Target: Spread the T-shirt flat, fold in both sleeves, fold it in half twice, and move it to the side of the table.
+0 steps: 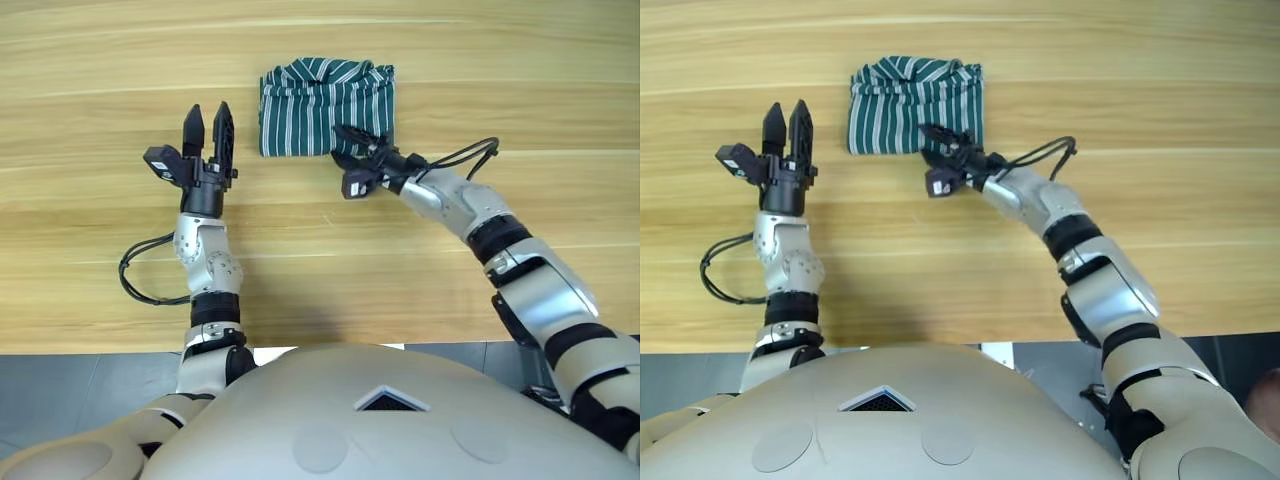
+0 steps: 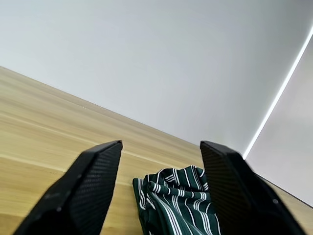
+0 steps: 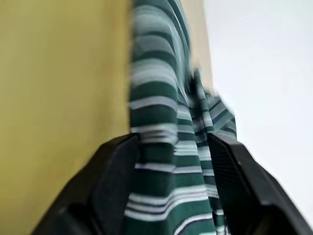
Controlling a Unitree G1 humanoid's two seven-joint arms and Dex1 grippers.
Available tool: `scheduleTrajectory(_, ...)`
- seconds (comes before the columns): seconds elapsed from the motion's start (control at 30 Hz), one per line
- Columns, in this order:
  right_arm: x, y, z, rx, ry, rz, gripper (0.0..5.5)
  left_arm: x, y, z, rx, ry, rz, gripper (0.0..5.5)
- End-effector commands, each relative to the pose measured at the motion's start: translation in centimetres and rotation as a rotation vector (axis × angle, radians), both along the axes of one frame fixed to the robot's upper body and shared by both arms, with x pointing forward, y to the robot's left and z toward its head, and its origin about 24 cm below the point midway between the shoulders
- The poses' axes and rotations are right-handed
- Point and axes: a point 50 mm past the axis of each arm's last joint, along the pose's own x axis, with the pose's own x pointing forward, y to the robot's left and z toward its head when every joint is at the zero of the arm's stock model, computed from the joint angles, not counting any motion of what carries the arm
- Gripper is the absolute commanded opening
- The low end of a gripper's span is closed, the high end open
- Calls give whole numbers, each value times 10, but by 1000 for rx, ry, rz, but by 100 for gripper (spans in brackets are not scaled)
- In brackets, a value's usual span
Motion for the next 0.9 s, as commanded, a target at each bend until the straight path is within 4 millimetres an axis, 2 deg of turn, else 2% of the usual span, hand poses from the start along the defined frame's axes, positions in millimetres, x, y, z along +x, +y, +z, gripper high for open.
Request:
scheduleTrajectory(0.03,-51,-19,0,-71,171,247,261,-3,-5,0,15,-4,-28,296)
scheduleTrajectory(0.13,-49,-19,29,54,144,239,261,-3,-7,-1,15,-3,-36,296)
scheduleTrajectory(0.23,-15,-13,65,278,9,54,261,-3,-7,-1,13,-2,-40,296)
scheduleTrajectory(0.3,8,-12,73,324,-70,-65,261,-2,-9,-1,12,-1,-44,296)
scheduleTrajectory(0.33,17,-12,72,310,-100,-114,261,-2,-10,-1,12,-1,-46,296)
scheduleTrajectory(0.43,40,-16,40,153,-127,-253,261,-1,-12,-1,10,0,-54,296)
scheduleTrajectory(0.57,49,-13,8,25,-115,-341,261,0,-14,-2,7,2,-61,296)
scheduleTrajectory(0.7,55,-10,-8,-91,-112,-394,261,-2,-16,-2,2,3,-61,296)
scheduleTrajectory(0.83,46,-9,-17,-168,-49,-282,261,-2,-17,-1,-1,-2,-63,296)
scheduleTrajectory(0.9,28,-8,-19,-174,41,-87,261,-3,-17,0,-3,-6,-64,296)
